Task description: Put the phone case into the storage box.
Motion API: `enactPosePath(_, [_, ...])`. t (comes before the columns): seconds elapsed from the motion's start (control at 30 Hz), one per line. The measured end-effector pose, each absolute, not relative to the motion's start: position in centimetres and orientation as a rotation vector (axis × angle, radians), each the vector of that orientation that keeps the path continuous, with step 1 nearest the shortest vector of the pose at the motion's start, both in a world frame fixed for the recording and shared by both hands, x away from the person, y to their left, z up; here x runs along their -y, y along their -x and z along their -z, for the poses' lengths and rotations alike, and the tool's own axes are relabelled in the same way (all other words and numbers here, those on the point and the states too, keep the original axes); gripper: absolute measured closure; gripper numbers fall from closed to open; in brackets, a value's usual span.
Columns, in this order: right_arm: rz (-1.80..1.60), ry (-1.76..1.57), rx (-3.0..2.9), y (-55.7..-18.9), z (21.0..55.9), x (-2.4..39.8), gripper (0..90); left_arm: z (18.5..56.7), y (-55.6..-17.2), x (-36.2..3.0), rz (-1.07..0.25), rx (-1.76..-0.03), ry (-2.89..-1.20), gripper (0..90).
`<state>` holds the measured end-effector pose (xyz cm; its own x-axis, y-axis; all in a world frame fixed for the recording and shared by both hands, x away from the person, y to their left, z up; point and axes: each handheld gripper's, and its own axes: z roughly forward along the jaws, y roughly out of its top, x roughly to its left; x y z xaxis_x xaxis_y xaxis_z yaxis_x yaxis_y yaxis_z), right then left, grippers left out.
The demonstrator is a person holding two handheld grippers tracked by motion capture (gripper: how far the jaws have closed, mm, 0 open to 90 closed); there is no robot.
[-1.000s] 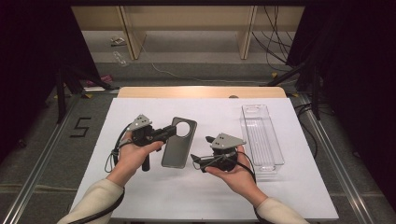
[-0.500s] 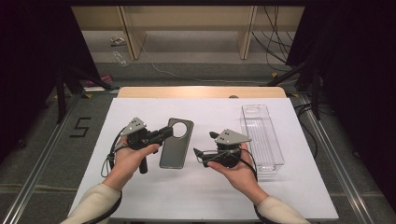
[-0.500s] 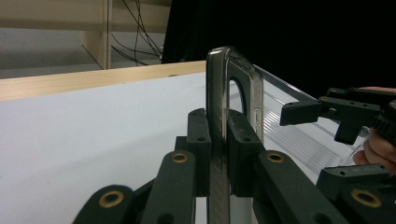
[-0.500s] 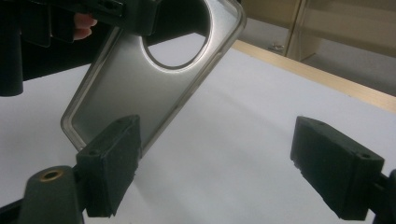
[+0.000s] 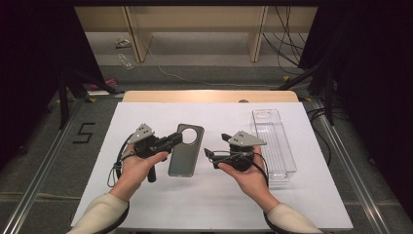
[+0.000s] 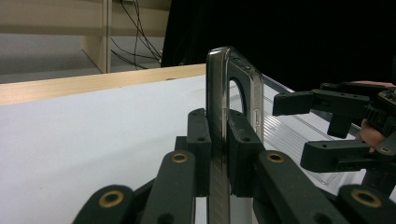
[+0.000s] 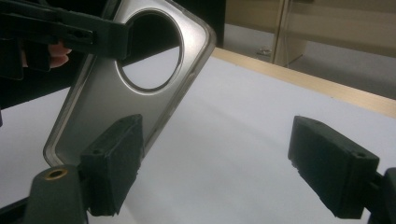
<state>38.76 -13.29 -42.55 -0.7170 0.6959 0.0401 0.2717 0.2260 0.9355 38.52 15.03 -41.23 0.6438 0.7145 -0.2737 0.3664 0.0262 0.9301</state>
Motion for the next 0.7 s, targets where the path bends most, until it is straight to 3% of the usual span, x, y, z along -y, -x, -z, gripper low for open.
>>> enactPosePath(0.7, [-1.528,-0.947,-2.067,-39.11,42.42,13.34,24.6,41.56,-38.4,-14.41,-0.345,-0.915,-1.58,81.0])
